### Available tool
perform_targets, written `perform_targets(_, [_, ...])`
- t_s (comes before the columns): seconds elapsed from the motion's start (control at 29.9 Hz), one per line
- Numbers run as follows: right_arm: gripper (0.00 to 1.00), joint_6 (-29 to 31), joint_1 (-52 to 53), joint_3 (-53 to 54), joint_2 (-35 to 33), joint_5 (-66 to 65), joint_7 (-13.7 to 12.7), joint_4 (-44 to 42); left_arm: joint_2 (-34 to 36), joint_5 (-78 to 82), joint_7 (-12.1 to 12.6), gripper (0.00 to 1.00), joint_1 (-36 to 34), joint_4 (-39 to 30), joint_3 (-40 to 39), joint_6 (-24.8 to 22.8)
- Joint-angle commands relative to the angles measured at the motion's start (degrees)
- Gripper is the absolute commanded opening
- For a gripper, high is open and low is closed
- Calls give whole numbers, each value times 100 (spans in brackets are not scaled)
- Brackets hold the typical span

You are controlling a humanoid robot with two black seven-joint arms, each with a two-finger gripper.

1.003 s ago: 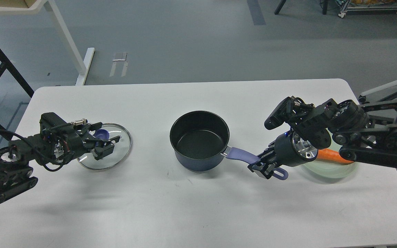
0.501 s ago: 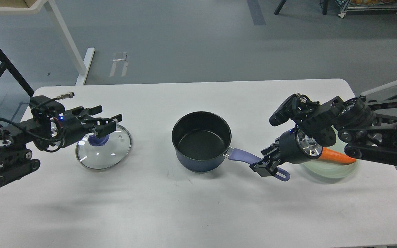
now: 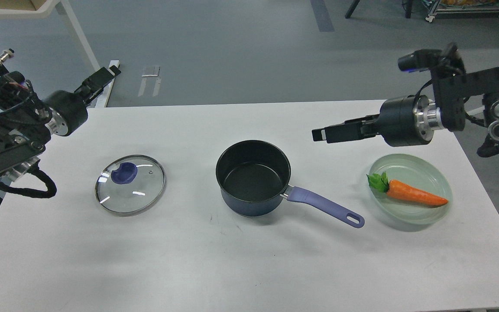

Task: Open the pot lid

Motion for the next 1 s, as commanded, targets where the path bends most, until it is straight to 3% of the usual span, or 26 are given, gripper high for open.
perform_targets(0.0, [99,-21,-152,647,-69,779,0,-591,-410,-359,-31,99,28,319,-449,-12])
perform_targets(0.13, [99,-30,-328,1034,-34,1833,0,-1452,-894,-983,-5,99,46,776,-793,-30])
perform_targets(0.47, [99,-82,-776,1201,554,5084,9,-3395,-1360,-3110,48,99,46,865,-1038,-74])
perform_targets(0.64, [99,-91,-1390,1657,924,6746,26,-3835,-1431,-3576,48,99,160,856,-1522,-749])
perform_targets(0.77, [99,-82,-2058,2447,1240,7117,114,-4108,-1439,-4007,48,99,257,856,-1803,-1128])
perform_targets(0.97, [99,-117,-2719,4021,1951,7126,211,-4653,-1545,-4500,57,99,344,856,-1909,-1277])
